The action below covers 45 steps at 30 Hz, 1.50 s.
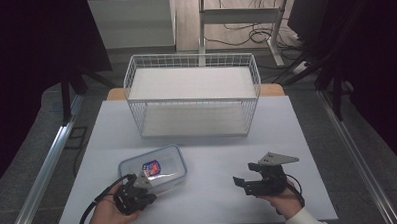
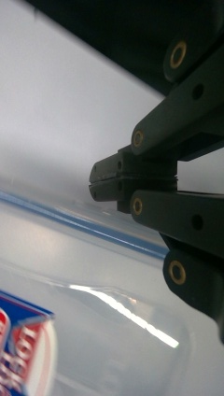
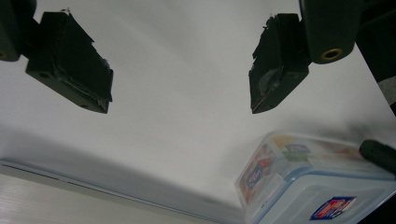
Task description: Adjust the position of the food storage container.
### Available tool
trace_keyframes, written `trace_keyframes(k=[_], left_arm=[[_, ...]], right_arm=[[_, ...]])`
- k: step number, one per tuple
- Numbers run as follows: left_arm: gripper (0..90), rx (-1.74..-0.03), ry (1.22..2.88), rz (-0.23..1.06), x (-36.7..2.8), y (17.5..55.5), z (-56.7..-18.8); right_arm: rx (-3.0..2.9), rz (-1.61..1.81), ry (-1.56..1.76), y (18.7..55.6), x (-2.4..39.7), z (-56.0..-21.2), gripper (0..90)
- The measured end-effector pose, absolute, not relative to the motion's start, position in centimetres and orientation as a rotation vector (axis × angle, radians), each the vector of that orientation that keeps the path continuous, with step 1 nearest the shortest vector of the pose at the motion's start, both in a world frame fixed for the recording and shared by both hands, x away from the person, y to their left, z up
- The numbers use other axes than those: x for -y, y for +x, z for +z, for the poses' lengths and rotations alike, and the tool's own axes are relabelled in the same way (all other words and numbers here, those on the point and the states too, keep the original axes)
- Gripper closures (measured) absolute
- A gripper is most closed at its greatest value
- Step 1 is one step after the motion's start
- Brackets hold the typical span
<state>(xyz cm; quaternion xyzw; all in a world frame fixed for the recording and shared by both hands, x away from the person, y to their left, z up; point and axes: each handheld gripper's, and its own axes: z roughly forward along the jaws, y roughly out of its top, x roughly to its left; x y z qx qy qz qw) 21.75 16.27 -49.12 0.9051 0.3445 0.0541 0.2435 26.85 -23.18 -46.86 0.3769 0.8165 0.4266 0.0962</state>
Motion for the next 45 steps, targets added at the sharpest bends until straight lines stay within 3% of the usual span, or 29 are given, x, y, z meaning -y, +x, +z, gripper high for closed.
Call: trace_keyframes(k=[10,14,19,27,34,45], left_arm=[[90.0,-1.047,2.412,0.153,-19.1,23.2,-49.2],[90.0,-1.052,2.294,0.123,-20.3,22.1,-47.3],[90.0,-1.197,2.137,0.221,-24.3,22.5,-45.4],[90.0,-1.432,2.084,0.279,-28.7,24.6,-46.7],[90.0,-1.501,2.126,0.169,-28.9,27.5,-49.9],[90.0,-1.490,2.139,0.146,-28.2,28.7,-49.8]], right_arm=[[-2.421,1.260,1.112,26.9,23.2,-46.8,22.2],[-2.407,1.268,1.112,26.8,23.5,-46.6,22.2],[-2.405,1.263,1.112,26.8,23.4,-46.6,22.2],[-2.417,1.249,1.102,26.8,23.2,-46.7,22.2],[-2.418,1.242,1.106,26.8,23.2,-46.8,22.2],[-2.414,1.235,1.113,26.8,23.3,-46.8,22.2]])
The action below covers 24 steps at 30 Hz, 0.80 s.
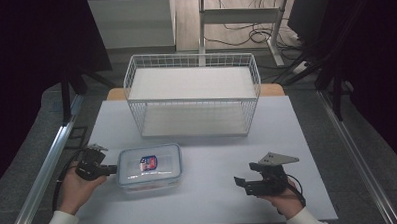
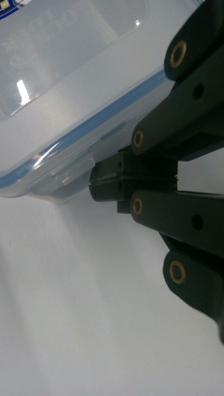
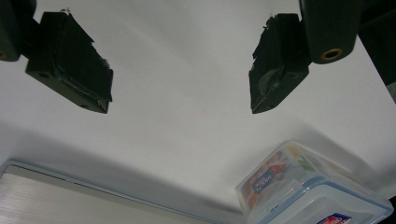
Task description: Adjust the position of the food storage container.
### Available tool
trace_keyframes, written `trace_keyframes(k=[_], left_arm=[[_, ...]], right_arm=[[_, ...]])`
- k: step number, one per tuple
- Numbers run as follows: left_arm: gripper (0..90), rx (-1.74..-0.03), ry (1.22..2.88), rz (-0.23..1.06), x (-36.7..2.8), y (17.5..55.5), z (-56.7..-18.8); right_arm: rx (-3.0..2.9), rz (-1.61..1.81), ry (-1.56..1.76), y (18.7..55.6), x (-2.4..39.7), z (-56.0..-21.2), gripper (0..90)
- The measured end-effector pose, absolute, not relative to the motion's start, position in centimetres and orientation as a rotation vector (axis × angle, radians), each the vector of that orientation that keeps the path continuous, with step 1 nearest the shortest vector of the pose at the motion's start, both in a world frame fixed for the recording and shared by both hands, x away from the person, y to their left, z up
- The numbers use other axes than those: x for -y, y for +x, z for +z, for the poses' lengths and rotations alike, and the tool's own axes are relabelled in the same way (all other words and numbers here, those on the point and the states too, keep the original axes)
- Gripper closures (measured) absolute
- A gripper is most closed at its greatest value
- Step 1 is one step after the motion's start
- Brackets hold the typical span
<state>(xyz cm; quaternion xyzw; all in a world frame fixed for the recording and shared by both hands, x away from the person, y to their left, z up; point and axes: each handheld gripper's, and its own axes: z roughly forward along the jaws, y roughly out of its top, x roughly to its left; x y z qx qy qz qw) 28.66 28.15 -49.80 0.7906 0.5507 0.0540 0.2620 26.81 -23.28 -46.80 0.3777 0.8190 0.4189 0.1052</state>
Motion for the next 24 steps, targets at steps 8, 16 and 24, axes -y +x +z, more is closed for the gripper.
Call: trace_keyframes(k=[8,16,24], left_arm=[[90.0,-1.434,2.137,0.115,-26.0,29.2,-49.9],[90.0,-1.363,2.165,0.089,-22.7,30.2,-49.9],[90.0,-1.299,2.184,0.041,-19.8,30.6,-49.8]], right_arm=[[-2.421,1.232,1.104,26.8,23.1,-46.8,22.2],[-2.421,1.235,1.104,26.8,23.1,-46.8,22.1],[-2.420,1.245,1.093,26.8,23.2,-46.8,21.9]])
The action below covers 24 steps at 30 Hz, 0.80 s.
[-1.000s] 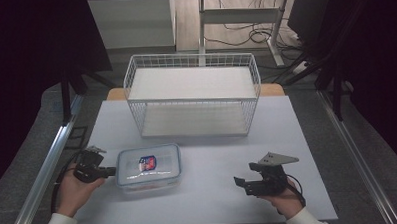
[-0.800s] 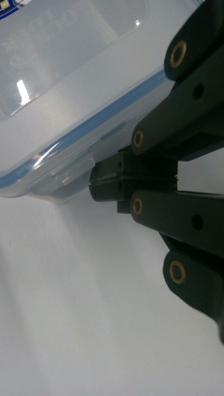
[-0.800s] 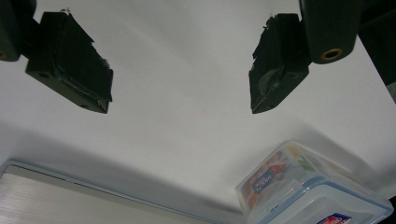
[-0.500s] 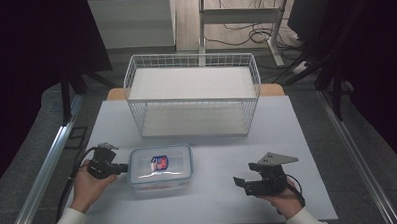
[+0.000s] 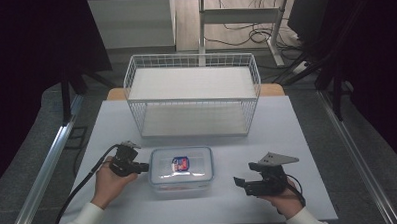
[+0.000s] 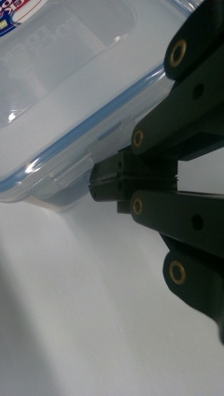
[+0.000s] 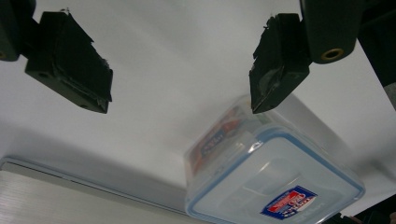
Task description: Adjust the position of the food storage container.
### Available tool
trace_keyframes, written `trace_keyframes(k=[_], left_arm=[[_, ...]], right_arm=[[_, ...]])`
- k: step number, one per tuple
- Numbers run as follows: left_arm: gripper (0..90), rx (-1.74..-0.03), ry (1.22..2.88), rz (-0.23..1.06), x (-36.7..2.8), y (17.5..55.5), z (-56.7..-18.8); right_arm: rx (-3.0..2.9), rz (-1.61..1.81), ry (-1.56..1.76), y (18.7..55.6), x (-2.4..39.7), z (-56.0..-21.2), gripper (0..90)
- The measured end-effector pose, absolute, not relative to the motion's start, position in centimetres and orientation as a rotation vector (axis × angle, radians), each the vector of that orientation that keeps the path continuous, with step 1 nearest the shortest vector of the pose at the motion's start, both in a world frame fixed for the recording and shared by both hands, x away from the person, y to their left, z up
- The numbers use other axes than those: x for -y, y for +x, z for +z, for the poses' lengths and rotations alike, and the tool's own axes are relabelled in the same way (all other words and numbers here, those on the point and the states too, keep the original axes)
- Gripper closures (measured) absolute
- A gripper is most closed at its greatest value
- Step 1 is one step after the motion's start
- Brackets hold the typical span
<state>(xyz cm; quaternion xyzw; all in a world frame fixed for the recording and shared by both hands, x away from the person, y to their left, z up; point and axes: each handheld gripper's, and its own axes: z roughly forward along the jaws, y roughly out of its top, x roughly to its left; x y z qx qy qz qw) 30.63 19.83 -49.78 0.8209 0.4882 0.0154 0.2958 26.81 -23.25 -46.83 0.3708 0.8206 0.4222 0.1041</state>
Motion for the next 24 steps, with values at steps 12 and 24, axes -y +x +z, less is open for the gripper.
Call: trace_keyframes(k=[12,24], left_arm=[[90.0,-1.253,2.221,0.094,-18.9,30.4,-49.4],[50.3,-1.213,2.029,0.197,-21.2,25.9,-47.5]], right_arm=[[-2.415,1.255,1.062,26.9,23.1,-47.0,21.7],[-2.396,1.296,1.043,27.0,22.8,-47.1,21.2]])
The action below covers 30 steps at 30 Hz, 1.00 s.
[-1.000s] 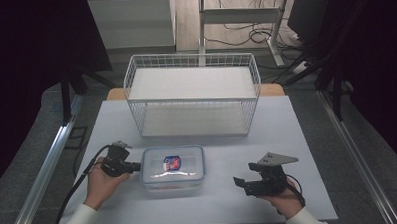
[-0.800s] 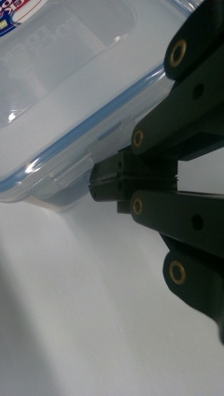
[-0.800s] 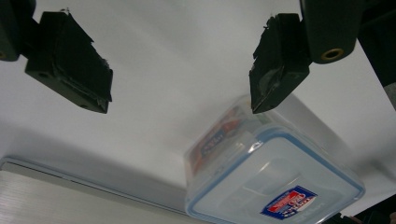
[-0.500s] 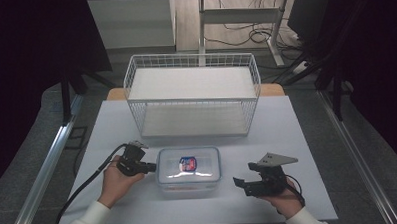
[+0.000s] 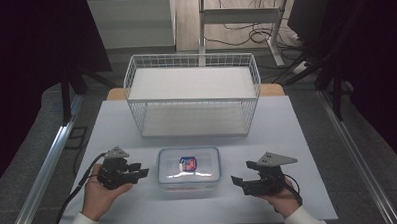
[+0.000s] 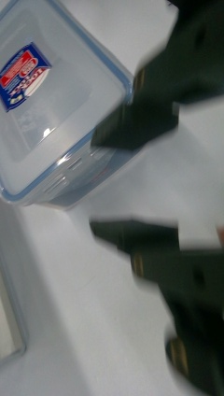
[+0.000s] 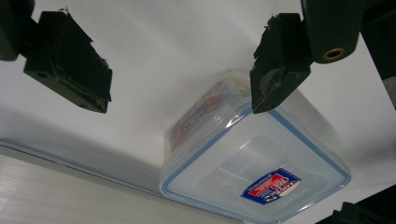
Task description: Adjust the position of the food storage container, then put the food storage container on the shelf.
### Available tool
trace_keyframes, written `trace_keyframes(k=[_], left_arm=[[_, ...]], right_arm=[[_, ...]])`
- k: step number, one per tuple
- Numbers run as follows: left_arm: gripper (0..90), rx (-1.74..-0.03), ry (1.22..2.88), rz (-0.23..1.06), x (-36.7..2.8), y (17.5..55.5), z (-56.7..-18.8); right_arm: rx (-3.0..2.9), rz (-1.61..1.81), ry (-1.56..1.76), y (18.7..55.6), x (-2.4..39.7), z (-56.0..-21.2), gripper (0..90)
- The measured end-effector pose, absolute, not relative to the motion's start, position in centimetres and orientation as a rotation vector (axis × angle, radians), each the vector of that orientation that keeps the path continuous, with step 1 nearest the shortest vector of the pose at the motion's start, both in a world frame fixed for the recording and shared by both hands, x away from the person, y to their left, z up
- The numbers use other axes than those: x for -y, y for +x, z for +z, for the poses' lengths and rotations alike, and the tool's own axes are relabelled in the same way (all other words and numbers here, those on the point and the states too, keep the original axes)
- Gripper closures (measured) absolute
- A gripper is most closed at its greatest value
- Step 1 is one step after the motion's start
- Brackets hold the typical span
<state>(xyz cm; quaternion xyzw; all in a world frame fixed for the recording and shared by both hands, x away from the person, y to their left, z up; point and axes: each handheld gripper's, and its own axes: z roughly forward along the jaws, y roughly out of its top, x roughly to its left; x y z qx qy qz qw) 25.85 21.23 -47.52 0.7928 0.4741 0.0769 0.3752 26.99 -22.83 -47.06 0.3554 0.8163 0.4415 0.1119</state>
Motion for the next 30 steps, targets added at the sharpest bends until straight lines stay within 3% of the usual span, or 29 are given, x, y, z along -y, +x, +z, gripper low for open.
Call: trace_keyframes(k=[1,2,3,4,9,17,21,30], left_arm=[[50.3,-1.225,2.021,0.202,-21.2,25.8,-47.5],[43.5,-1.253,2.015,0.205,-21.4,25.8,-47.4],[26.6,-1.265,1.989,0.181,-21.5,25.9,-47.2],[24.0,-1.265,1.989,0.181,-21.5,25.9,-47.2],[17.3,-1.239,1.910,0.077,-21.8,25.8,-47.1],[15.2,-1.254,1.911,0.077,-21.6,25.9,-47.3],[10.6,-1.271,1.856,0.040,-21.6,26.2,-47.5],[9.1,-1.259,1.824,-0.086,-21.0,27.2,-48.4]], right_arm=[[-2.396,1.296,1.043,27.0,22.8,-47.1,21.2],[-2.397,1.299,1.045,27.0,22.8,-47.1,20.8],[-2.403,1.311,1.059,27.2,22.8,-47.1,19.7],[-2.407,1.316,1.061,27.2,22.8,-47.1,19.3],[-2.426,1.311,1.072,27.3,22.6,-47.3,18.7],[-2.431,1.307,1.062,27.1,22.4,-47.2,18.7],[-2.437,1.320,1.072,27.1,22.2,-47.0,18.6],[-2.475,1.360,1.186,27.6,21.8,-47.6,16.0]])
